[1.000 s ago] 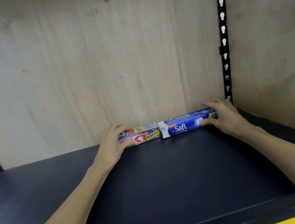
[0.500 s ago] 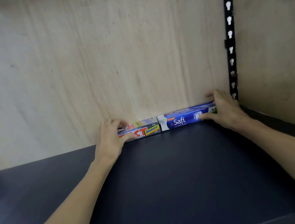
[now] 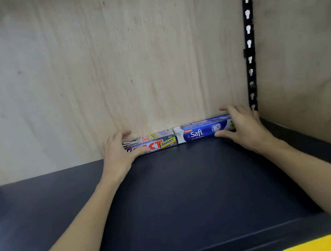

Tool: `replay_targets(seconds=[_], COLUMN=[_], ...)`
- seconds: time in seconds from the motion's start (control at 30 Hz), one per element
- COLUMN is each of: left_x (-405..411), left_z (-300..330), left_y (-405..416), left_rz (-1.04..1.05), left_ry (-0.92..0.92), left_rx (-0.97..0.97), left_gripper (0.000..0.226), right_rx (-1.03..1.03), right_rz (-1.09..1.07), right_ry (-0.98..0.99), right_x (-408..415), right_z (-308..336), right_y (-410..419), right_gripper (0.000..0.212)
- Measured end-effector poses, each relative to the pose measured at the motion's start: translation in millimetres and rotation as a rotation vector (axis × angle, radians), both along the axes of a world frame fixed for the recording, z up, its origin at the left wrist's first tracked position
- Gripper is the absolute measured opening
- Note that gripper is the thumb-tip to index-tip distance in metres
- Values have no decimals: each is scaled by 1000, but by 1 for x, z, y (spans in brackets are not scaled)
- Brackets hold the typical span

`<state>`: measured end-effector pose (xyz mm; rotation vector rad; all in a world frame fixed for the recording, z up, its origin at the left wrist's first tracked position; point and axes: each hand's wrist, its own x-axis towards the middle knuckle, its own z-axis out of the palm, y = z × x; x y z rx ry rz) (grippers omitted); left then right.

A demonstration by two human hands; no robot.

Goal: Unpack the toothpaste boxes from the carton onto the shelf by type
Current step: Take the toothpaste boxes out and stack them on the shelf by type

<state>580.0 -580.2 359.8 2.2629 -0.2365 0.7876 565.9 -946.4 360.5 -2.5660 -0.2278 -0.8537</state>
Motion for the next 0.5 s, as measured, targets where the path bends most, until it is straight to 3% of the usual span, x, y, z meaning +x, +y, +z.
replay_targets(seconds=[0.2,0.5], left_x=[-41,-136], left_z=[0,3], left_y=[-7,-12], left_rz=[14,-50], left_ry=[-19,-180], left_rx=[100,323], left_gripper=[91,59], right_rx=[-30,36], right_rz=[26,207], right_ry=[-23,-50], right_x=[-40,-129], right_z=[-2,-5], right_y=[15,55], right_gripper=[74,63])
